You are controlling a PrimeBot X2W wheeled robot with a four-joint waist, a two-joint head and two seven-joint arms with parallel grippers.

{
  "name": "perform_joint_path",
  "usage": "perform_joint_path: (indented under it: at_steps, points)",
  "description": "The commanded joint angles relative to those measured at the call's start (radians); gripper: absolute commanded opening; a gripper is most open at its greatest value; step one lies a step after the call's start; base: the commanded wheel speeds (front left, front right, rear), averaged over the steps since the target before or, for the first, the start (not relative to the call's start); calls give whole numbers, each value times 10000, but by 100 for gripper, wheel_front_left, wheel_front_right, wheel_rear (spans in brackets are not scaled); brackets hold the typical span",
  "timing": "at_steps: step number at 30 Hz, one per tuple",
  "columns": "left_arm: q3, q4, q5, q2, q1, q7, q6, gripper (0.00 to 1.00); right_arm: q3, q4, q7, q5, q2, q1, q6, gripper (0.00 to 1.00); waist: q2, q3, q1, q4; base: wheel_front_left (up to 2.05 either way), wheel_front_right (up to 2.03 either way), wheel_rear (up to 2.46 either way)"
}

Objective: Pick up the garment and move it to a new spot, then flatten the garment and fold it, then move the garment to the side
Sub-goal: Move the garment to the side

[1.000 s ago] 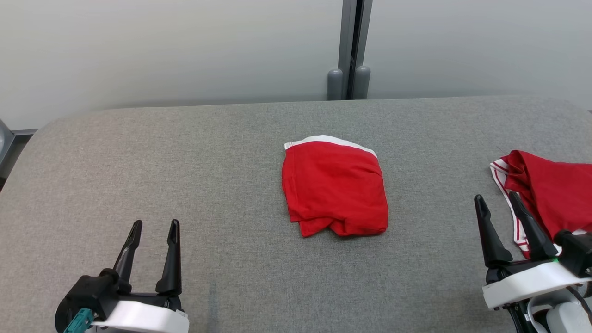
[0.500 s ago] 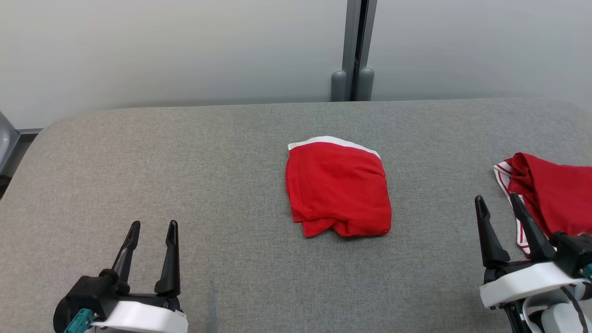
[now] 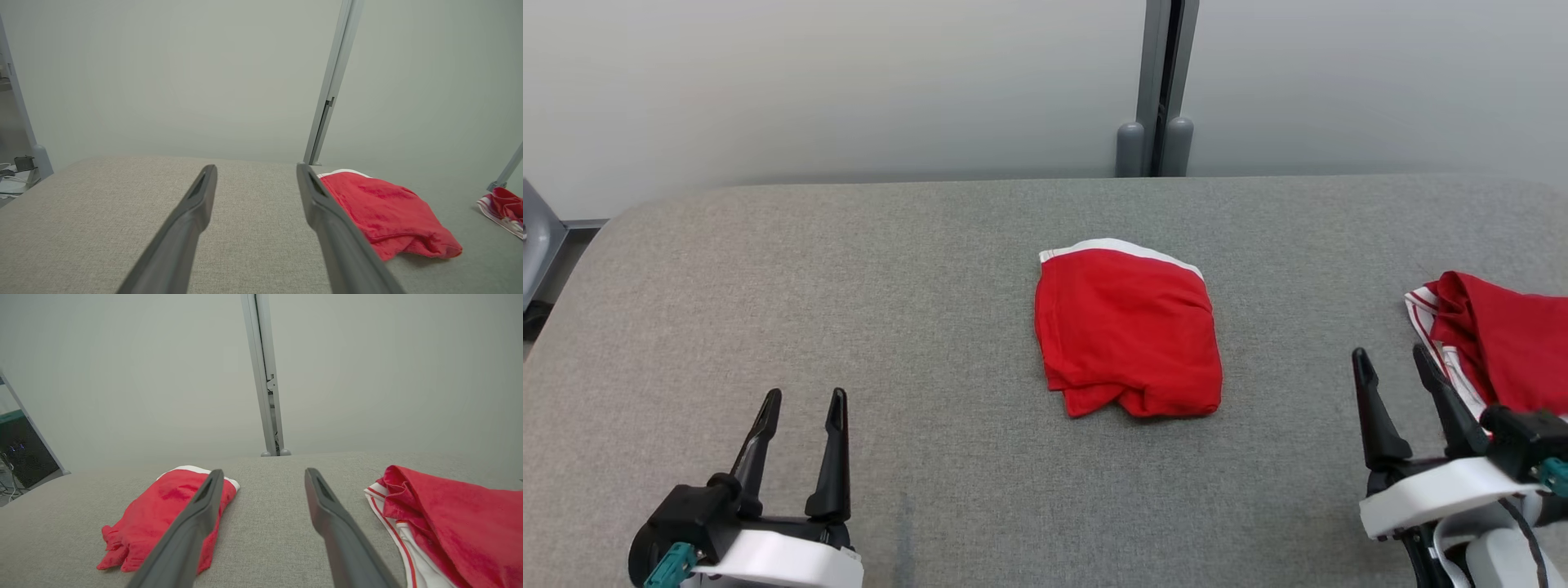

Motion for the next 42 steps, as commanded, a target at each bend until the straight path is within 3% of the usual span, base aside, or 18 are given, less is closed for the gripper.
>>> perform_joint_path:
  at_steps: [1, 8, 19, 31, 36, 37, 39, 42]
  points:
    - [-53, -13, -42, 22, -142, 3, -16, 100, 155, 46, -37, 97, -66, -367, 2, 100, -1, 85, 0, 96, 0, 0, 0]
    - [-393, 31, -212, 27, -368, 3, 36, 100, 736, 1255, 843, 650, -229, -2023, 2, 100, -1, 435, 0, 707, 0, 0, 0]
    - [-995, 122, -590, 28, -810, 3, 79, 100, 700, 4482, 3564, 1741, -475, -4753, 2, 100, -1, 1120, 0, 1892, 0, 0, 0]
    - [-1116, 212, -695, 23, -953, 3, 166, 100, 8, 7068, 5724, 3168, -300, -5327, 2, 100, -1, 1348, 0, 2638, 0, 0, 0]
    - [-1148, 237, -714, 26, -938, 3, 194, 100, 55, 7292, 5851, 3326, -199, -5328, 2, 100, -1, 1341, 0, 2661, 0, 0, 0]
    - [-1156, 245, -720, 26, -932, 3, 197, 100, 76, 7287, 5714, 3318, -214, -5348, 2, 63, -1, 1334, 0, 2655, 0, 0, 0]
    - [-1157, 262, -706, 27, -941, 3, 177, 100, 95, 7226, 5420, 3345, -230, -5394, 2, 2, -1, 1312, 0, 2632, 0, 0, 0]
    - [-1113, 286, -634, 27, -909, 3, 169, 100, 167, 7123, 4942, 3367, -262, -5454, 2, 0, -1, 1218, 0, 2548, 0, 0, 0]
